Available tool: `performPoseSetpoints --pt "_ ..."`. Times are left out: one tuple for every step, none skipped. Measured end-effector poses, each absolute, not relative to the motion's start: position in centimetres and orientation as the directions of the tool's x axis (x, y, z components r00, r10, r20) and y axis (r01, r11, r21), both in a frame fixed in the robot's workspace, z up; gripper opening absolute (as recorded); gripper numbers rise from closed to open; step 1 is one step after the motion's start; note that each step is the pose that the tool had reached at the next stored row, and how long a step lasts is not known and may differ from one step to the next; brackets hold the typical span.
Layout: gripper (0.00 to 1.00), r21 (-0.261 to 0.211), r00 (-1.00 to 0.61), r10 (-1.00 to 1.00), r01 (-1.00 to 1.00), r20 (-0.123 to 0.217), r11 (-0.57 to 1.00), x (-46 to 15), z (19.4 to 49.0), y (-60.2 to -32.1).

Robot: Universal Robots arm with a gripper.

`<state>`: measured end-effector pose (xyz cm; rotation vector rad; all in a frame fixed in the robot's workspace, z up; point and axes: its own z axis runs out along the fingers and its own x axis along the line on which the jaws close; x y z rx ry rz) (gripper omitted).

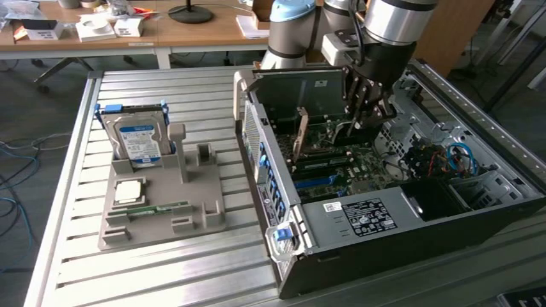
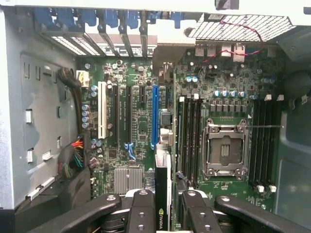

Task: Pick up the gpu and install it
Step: 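Insert the gpu into the slot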

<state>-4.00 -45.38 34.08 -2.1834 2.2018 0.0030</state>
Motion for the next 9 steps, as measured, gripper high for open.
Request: performPoseSetpoints --pt "0.26 -0.027 -0.008 -1.000 -1.000 -0.030 0.009 -4.0 34.1 -45.4" --pt "0.26 -0.027 -0.008 -1.000 -1.000 -0.031 0.009 -4.0 34.0 -45.4" --pt "0.26 -0.027 -0.008 -0.999 -1.000 -0.031 0.009 -4.0 33.9 -45.4" --pt "0.26 -0.027 -0.008 -1.000 -1.000 -0.030 0.009 -4.0 33.8 -45.4" --pt "0.26 -0.027 -0.008 -1.000 -1.000 -0.030 0.009 -4.0 33.6 -45.4" --pt "0.26 -0.027 -0.008 -1.000 -1.000 -0.030 0.009 -4.1 33.4 -45.4" --pt "0.26 -0.027 -0.008 -1.000 -1.000 -0.030 0.009 -4.1 33.3 -45.4" --pt "0.26 -0.027 -0.008 -1.000 -1.000 -0.030 0.009 -4.1 33.1 -45.4" --pt "0.26 -0.027 -0.008 -1.000 -1.000 -0.030 0.009 -4.2 32.9 -45.4"
